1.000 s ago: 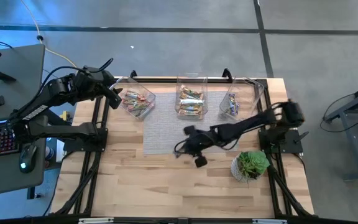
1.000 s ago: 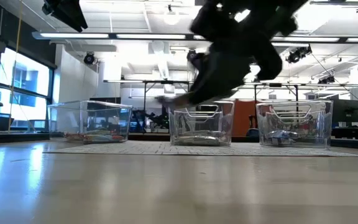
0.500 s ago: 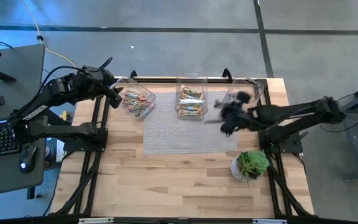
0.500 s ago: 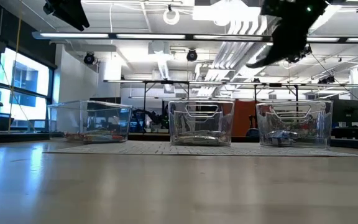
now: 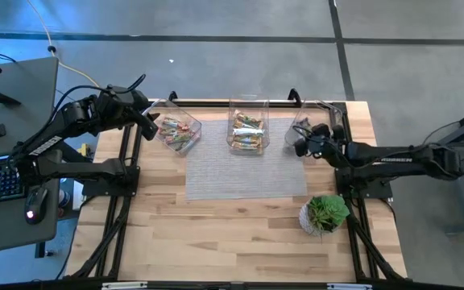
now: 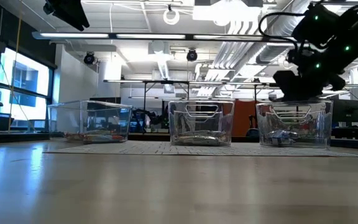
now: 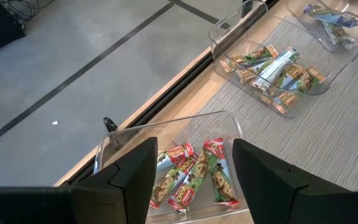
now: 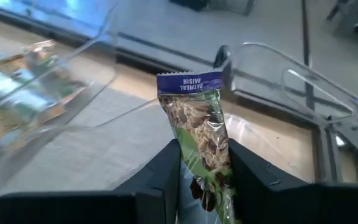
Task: Pick and place Granola Bars by type
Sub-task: Put the blue granola bar into the right transparent bin, then return to Home Position
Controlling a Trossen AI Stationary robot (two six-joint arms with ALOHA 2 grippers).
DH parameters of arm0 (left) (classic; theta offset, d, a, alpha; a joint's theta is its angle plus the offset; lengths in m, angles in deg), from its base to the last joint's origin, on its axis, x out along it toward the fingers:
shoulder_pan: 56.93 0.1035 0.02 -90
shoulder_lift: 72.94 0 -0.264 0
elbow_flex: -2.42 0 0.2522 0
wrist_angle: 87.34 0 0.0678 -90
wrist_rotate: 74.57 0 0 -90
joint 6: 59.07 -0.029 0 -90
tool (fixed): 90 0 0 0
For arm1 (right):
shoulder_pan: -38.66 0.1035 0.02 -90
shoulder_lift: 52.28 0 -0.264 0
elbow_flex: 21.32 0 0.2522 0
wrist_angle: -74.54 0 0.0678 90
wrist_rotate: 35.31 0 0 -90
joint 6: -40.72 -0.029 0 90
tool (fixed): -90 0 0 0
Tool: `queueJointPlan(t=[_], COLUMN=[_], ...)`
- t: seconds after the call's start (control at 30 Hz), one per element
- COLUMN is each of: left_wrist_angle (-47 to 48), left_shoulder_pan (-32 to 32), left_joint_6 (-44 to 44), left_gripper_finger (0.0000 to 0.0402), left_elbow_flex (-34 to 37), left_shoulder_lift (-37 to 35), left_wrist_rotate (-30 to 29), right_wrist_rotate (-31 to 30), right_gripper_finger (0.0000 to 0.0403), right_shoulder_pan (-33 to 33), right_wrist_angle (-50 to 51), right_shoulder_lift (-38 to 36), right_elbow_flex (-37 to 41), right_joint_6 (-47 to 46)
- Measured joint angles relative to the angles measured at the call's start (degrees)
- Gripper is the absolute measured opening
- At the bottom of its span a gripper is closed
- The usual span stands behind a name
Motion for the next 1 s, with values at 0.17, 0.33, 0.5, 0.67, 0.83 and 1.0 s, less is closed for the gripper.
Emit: queueJointPlan(t=[0.17, 0.33, 0.5, 0.67, 0.83, 1.0], left_wrist_angle=[0.0, 0.0, 0.0, 0.0, 0.0, 0.0], left_shoulder_pan=[0.0, 0.0, 0.0, 0.0, 0.0, 0.0], left_joint_6=[0.0, 0.0, 0.0, 0.0, 0.0, 0.0], left_gripper_finger=[0.0205, 0.0205, 0.0205, 0.0205, 0.0205, 0.0205], left_elbow_flex=[0.0, 0.0, 0.0, 0.0, 0.0, 0.0], left_shoulder_lift=[0.0, 0.0, 0.0, 0.0, 0.0, 0.0], left_wrist_rotate=[0.0, 0.0, 0.0, 0.0, 0.0, 0.0], right_wrist_rotate=[1.3, 7.6, 11.8, 15.1, 25.0, 25.5], right_gripper_finger=[0.0099, 0.0117, 0.0152, 0.0173, 0.0170, 0.0171], right_shoulder_pan=[-6.1, -12.9, -17.1, -17.9, -17.0, -17.1], right_wrist_angle=[-9.4, -9.8, -9.8, -14.5, -20.8, -13.4], right_shoulder_lift=[0.5, 0.5, 0.5, 0.5, 0.5, 1.3], right_elbow_flex=[3.8, 4.0, 4.0, 4.0, 3.9, 3.9], right_joint_6=[6.9, 10.6, 14.8, 16.7, 22.2, 18.6])
